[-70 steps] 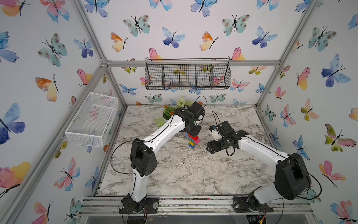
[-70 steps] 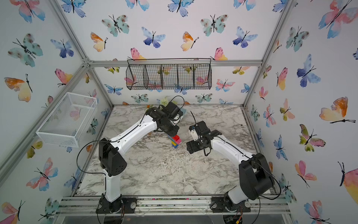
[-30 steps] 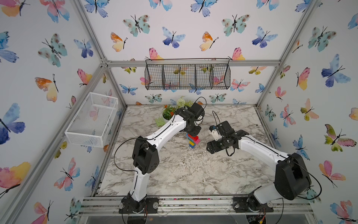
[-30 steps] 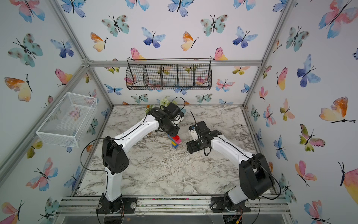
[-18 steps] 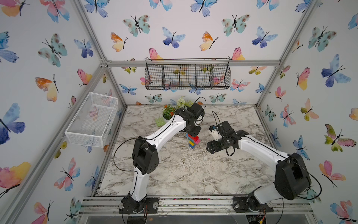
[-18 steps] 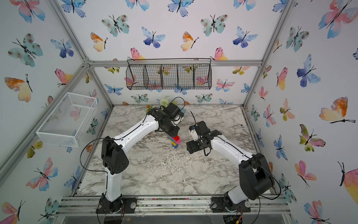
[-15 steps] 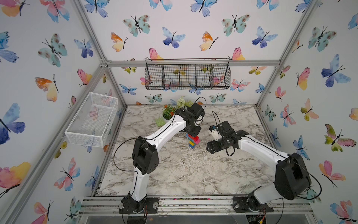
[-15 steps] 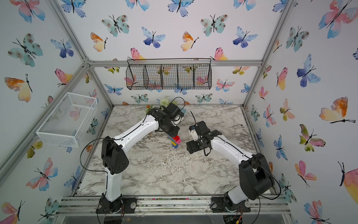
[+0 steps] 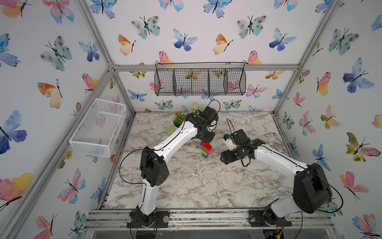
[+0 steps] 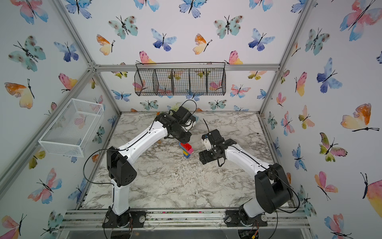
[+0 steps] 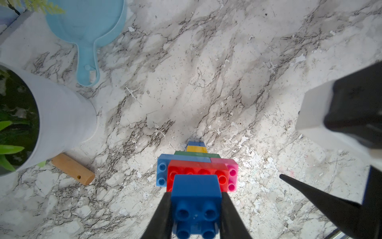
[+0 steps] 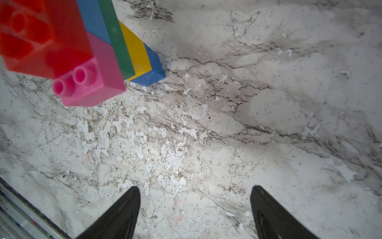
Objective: Assemble a spoon with lego
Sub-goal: Assemble the lego brick with the lego brick.
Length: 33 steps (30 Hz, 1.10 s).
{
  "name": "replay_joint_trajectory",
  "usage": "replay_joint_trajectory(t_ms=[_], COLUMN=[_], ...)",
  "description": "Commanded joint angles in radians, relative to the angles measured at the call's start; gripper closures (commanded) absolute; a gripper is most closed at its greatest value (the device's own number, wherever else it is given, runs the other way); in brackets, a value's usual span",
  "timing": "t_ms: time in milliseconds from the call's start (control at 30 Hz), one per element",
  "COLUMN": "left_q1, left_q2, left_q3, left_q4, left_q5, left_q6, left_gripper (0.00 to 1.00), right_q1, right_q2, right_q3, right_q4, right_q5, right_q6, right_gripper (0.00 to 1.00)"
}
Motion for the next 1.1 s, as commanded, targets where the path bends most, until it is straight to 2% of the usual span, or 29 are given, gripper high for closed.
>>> replay_joint_trajectory(t_ms=[0,1067], left_q1=[-0.001,-0.002], left_q2=[-0.034,0.042], left_q3=[-0.016,-0.033], left_q4=[-0.027,-0.023], left_q5=[0.013,0.010], left_q6=[-0.006,-0.010], left_gripper=[0.77,0.77], right_q1=[-0.003,-0.003], right_q2=[0.004,0.003], right_q3=[-0.009,-0.012], right_q4=[0.005,0.001], right_q5=[-0.012,-0.012], right_q6=[-0.009,-0.011], right_gripper=[0.14,0.14])
